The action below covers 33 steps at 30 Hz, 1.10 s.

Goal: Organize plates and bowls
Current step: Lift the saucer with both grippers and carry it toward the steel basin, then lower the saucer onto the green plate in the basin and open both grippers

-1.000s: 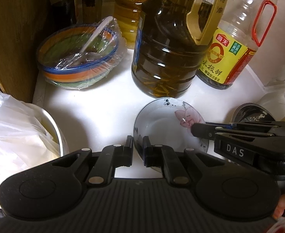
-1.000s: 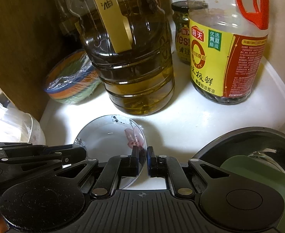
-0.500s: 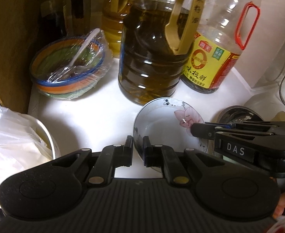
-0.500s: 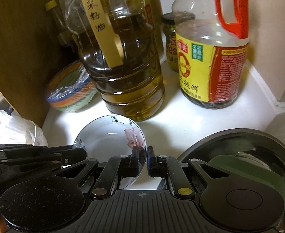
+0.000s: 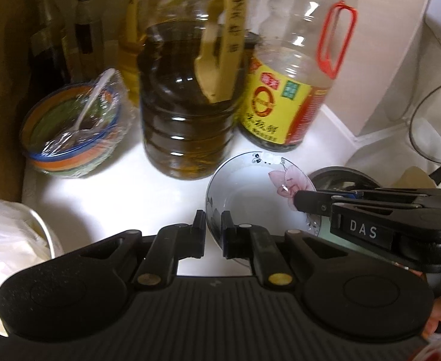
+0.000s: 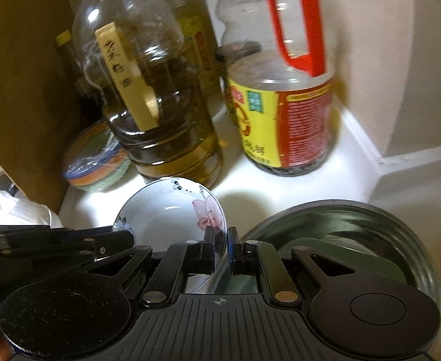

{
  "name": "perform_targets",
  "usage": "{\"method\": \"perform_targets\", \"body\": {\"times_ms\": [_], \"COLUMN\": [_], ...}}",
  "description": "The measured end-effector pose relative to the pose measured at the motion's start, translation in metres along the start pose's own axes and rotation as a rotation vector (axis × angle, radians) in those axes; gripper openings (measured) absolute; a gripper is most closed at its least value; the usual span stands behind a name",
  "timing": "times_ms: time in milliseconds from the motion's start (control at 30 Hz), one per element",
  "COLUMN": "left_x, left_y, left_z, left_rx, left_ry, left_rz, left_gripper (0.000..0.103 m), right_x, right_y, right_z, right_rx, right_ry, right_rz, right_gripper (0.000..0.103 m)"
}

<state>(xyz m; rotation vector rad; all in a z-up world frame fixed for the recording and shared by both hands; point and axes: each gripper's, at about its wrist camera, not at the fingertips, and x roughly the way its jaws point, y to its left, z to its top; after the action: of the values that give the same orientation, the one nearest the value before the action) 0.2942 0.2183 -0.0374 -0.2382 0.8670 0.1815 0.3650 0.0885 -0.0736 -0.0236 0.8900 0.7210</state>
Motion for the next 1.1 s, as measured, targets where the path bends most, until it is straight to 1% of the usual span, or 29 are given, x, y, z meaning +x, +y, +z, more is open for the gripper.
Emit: {"method": "perform_targets", "body": {"times_ms": [300, 600, 867, 1100], "left_x": [0.001, 0.007, 0.013, 0.019], "left_y": [-0.030, -0.065, -0.090, -0.103], "left_z": [0.001, -0.004, -0.012, -0.018], "left_rx": [0.064, 0.133, 0.182, 0.201], "left_ry": [-0.005, 0.010, 0.041, 0.066], "left_rz": [-0.051, -0.113, -0.154, -0.165], "left_gripper": [0.009, 0.009, 0.009, 0.009], "right_x": [-0.025, -0.051, -0.066, -0.072], "right_y": [-0.022, -0.050, -0.071, -0.083], "right_z": [-0.008, -0.024, -0.041, -0.052], "right_rx": [0.053, 0.120, 0.178, 0.214], "right_ry": [-0.030, -0.047, -0.036, -0.014], "right_rz": [-0.054, -0.117, -0.164, -0.186], "right_gripper": [0.008, 0.008, 0.008, 0.008]}}
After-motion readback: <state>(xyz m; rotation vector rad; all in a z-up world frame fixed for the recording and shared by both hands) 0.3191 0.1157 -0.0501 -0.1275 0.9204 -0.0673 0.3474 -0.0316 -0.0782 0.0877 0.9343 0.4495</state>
